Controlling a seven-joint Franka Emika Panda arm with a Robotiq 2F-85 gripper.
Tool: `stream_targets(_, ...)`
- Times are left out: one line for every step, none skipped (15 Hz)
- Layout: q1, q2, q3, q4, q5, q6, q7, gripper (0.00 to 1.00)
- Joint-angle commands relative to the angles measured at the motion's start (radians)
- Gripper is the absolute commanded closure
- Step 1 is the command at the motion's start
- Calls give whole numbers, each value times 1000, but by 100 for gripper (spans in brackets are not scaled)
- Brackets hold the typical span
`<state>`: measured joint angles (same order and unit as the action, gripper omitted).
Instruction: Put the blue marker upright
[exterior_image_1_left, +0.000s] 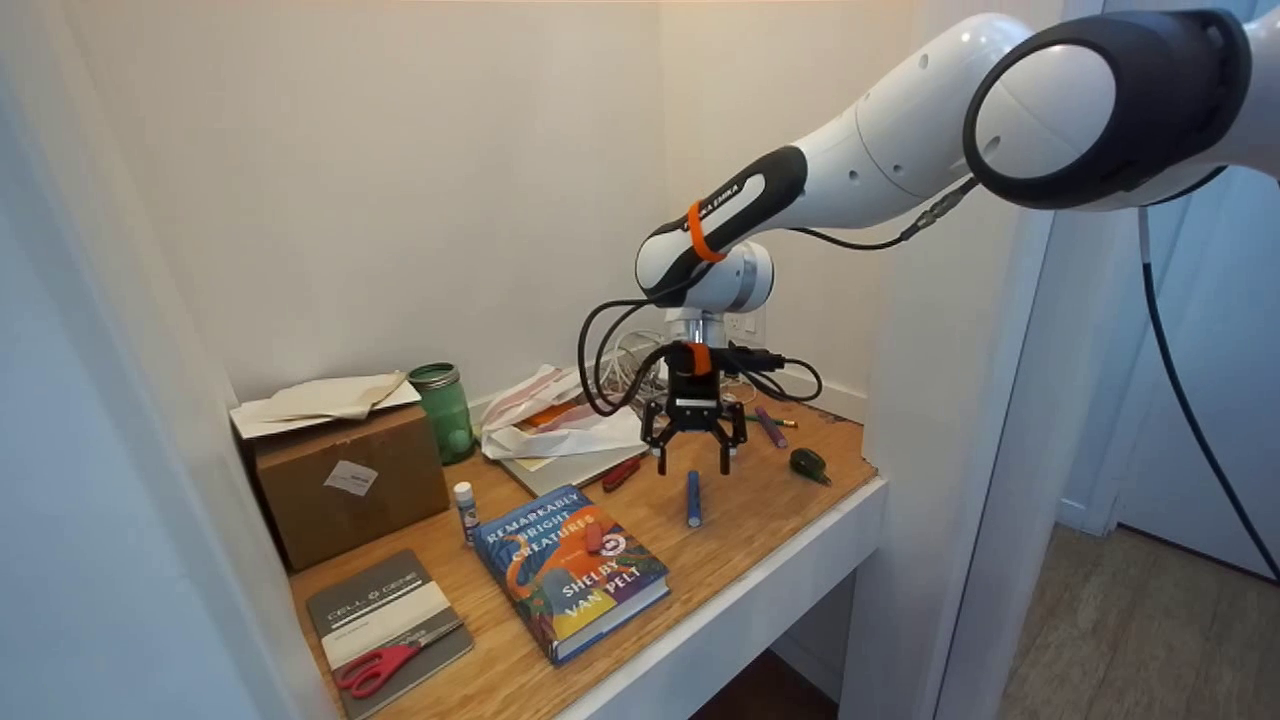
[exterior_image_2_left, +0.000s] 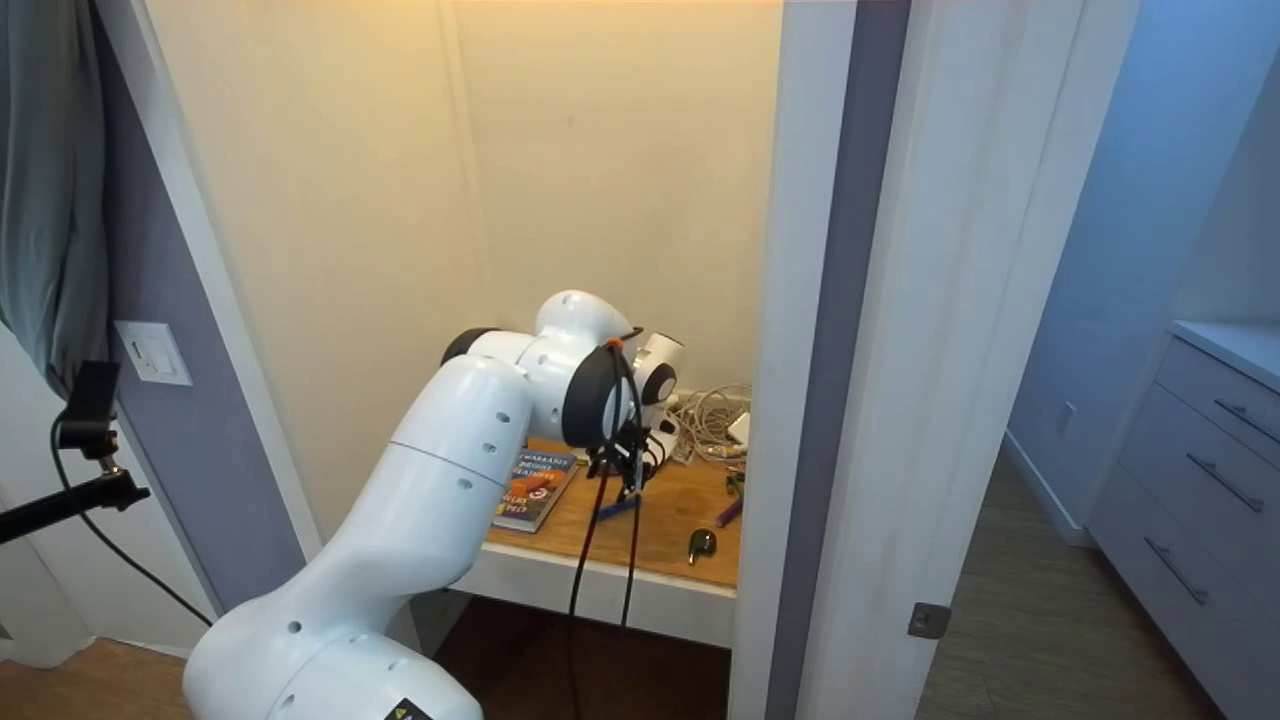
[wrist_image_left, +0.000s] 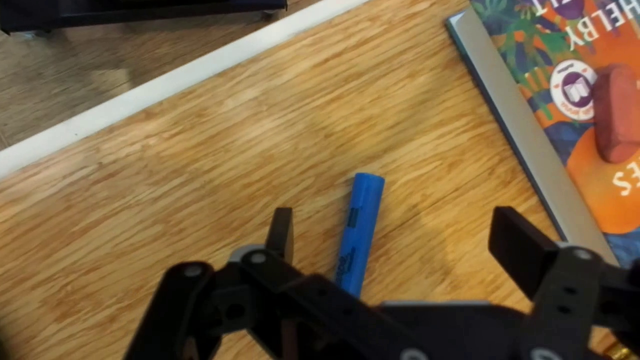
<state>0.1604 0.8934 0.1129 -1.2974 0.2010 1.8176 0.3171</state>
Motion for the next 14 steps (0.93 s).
stream_targets(-3,40,-5,56,34,27,7,0)
stream_targets(1,43,-12,58,28,39,17,0)
stream_targets(-2,48,-11,62,31,45,14,0)
stream_targets(-4,51,-12,62,32,57,14,0)
stream_targets(-8,51,-9,59,36,69,5,0)
stream_targets(-9,53,-10,57,37,83,6,0)
stream_targets(-9,56,-12,55,35,93,7,0)
stream_targets(-10,59,-11,54,34,98,5,0)
stream_targets(-8,60,-13,50,32,109,8,0)
stream_targets(-9,63,-14,46,32,118,9,0)
stream_targets(-10,65,-16,42,31,127,11,0)
stream_targets(-10,67,-17,41,30,134,12,0)
stream_targets(-10,69,-19,40,29,140,14,5)
stream_targets(-12,70,-19,39,31,147,12,20)
